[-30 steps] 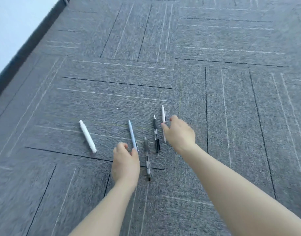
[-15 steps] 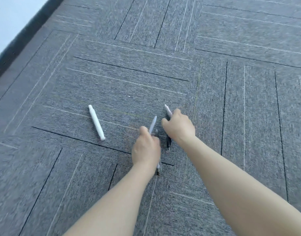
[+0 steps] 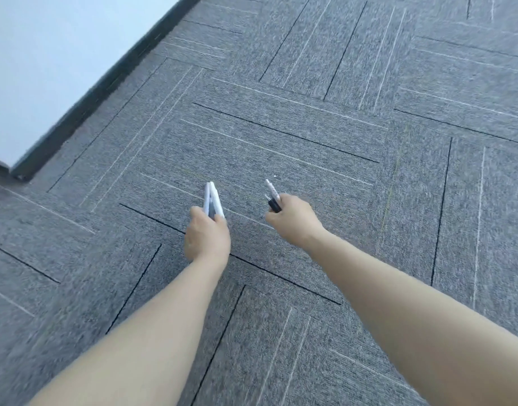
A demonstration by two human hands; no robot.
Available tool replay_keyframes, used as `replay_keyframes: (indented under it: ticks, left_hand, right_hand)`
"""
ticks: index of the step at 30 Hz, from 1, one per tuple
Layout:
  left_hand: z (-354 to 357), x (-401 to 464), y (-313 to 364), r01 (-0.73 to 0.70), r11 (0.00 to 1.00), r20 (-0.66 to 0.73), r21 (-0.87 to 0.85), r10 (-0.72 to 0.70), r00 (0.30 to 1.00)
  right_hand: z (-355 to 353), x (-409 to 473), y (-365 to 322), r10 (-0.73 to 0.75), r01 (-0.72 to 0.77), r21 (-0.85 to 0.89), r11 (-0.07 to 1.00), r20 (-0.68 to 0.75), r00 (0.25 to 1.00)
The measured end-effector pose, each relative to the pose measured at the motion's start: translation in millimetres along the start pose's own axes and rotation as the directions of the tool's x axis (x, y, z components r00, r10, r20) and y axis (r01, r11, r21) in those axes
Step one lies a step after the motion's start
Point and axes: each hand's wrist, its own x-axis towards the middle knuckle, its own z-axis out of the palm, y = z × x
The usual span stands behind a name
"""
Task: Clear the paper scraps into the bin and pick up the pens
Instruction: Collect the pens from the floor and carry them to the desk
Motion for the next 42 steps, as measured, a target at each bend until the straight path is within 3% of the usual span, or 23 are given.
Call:
replay_keyframes:
  ticks: [5,10,12,14,18,21,25,33,38,42]
  left_hand:
    - [-10.6,32.0,-21.3,0.021,1.000,0.046,0.000,-0.021,0.999]
    - [-10.0,54.1,-33.4,0.038,0.998,0.102,-0.040,-0.034,0.994]
    - [-8.7,59.4,-37.3,0.044,0.994,0.135,-0.097,-0.030,0.990]
    - [-9.3,60.6,-35.2,0.028,0.988,0.166,-0.151,-0.002,0.986]
    - [-22.0,52.7,3.3,-0.003,0.955,0.255,-0.298,0.083,0.963]
    - [-38.8,29.5,51.3,0.024,0.893,0.349,-0.450,0.151,0.925]
    - [-75.7,-22.9,124.3,0.080,0.817,0.458,-0.571,0.237,0.857]
    - [-196.9,-153.4,293.3,0.039,0.766,0.632,-0.641,0.498,0.594]
    - [-277.9,-267.7,406.1,-0.008,0.690,0.650,-0.724,0.686,0.329]
    - [-351.2,-377.8,483.3,0.044,0.656,0.657,-0.753,0.749,0.087]
  right_hand:
    - [47.7,31.1,-60.6,-0.011,0.015,-0.102,0.995,0.037,0.999]
    - [74.5,39.4,-75.5,-0.063,0.047,-0.334,0.941,-0.038,0.997]
    - [73.0,41.5,-76.4,-0.056,0.052,-0.344,0.938,-0.003,0.998]
    - [66.9,42.3,-75.1,-0.030,0.035,-0.234,0.972,0.027,0.999]
    - [33.8,30.8,-78.8,0.010,-0.002,0.204,0.979,-0.037,0.999]
    - [-13.0,7.1,-87.2,0.088,-0.035,0.467,0.884,-0.093,0.992]
    - [-89.0,-55.2,-100.3,0.240,-0.066,0.751,0.657,-0.125,0.963]
    - [-264.8,-206.5,-160.6,0.394,0.145,0.858,0.493,-0.369,0.842]
    - [-380.8,-313.7,-209.7,0.446,0.422,0.823,0.381,-0.563,0.695]
    - [-475.2,-427.3,-241.1,0.518,0.590,0.718,0.370,-0.686,0.511]
